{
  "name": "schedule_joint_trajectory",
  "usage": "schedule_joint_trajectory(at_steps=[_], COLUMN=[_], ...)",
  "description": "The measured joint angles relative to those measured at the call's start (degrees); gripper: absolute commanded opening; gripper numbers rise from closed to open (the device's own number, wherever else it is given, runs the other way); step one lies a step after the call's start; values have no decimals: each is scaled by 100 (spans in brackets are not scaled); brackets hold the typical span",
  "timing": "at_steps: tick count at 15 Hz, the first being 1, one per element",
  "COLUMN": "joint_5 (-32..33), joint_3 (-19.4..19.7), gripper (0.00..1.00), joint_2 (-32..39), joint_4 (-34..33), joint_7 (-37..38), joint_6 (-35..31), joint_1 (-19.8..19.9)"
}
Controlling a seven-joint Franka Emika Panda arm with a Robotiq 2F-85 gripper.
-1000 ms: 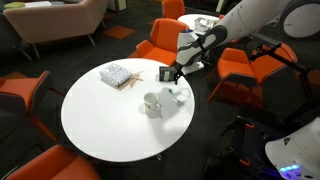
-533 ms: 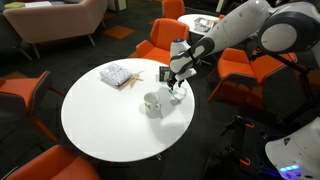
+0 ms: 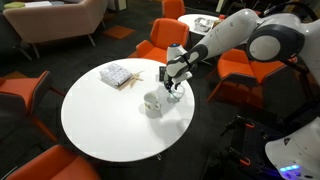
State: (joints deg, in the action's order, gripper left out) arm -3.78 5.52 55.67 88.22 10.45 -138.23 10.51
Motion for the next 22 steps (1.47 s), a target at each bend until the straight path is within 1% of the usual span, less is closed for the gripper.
schedule_joint_trajectory(at_steps=[1, 2, 3, 4, 5, 6, 9, 13, 16, 19, 20, 22], joint_5=[0, 0, 0, 0, 0, 0, 0, 0, -1, -1, -1, -1], joint_3=[-17, -33, -43, -47, -47, -47, -50, -50, -36, -16, -60, -218], gripper=[43, 36, 21, 14, 4, 0, 2, 2, 2, 2, 2, 2], joint_2=[57, 110, 163, 214, 258, 290, 311, 237, -67, -495, -659, -1008], joint_4=[-60, -108, -156, -200, -235, -259, -312, -320, -253, -30, 94, 403], joint_7=[0, 0, 0, 0, -1, -1, -5, -6, 33, 113, -10, -526], joint_6=[10, 19, 27, 31, 32, 32, 32, -13, -177, -335, -389, -555], joint_1=[-1, -2, -2, -2, -2, 0, 4, -6, -62, -153, -156, -110])
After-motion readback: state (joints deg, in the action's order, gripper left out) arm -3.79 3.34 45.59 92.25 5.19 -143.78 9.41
